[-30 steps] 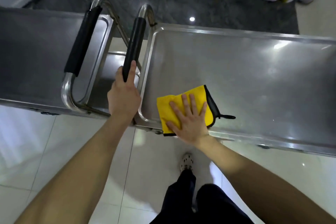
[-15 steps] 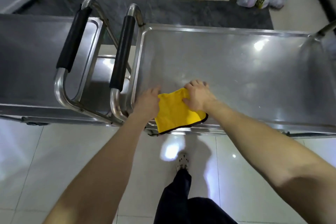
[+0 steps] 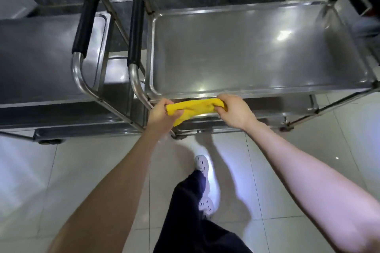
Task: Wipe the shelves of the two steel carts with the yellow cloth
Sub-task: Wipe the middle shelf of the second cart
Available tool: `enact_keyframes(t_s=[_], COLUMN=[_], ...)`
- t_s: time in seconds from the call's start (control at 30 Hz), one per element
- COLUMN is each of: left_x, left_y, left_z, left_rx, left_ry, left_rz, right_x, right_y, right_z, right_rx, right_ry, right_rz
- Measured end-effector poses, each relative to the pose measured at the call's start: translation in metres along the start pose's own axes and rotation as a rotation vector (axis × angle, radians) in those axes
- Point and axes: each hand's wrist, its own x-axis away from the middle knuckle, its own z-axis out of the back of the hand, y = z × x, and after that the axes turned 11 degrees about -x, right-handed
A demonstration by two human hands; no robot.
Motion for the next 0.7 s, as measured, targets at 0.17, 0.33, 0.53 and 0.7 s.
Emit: enact_keyframes(t_s=[0.17, 0.33, 0.53, 0.7], left_x=[0.034, 0.039, 0.023, -0.007], left_y=[-0.021, -0.054, -0.088, -0.108], left_z=[-0.01, -0.03, -0.048, -0.068], left_rx=[0.098, 0.039, -0.073, -0.125], left_ry=[0.018, -0.011, -0.168, -0.176], left_rz=[0.008, -0.035, 0.007, 0.008], right_x=[0.051, 0.072, 0.067, 0.038], right_y=[0.01, 0.023, 0.034, 0.055], right_z=[-0.045, -0.086, -0.124, -0.153], right_rx=[-0.279, -0.473, -0.525, -0.424], right_ry=[0.128, 0.26, 0.384, 0.23], right_rz=[-0.219, -0.384, -0.387, -0.331])
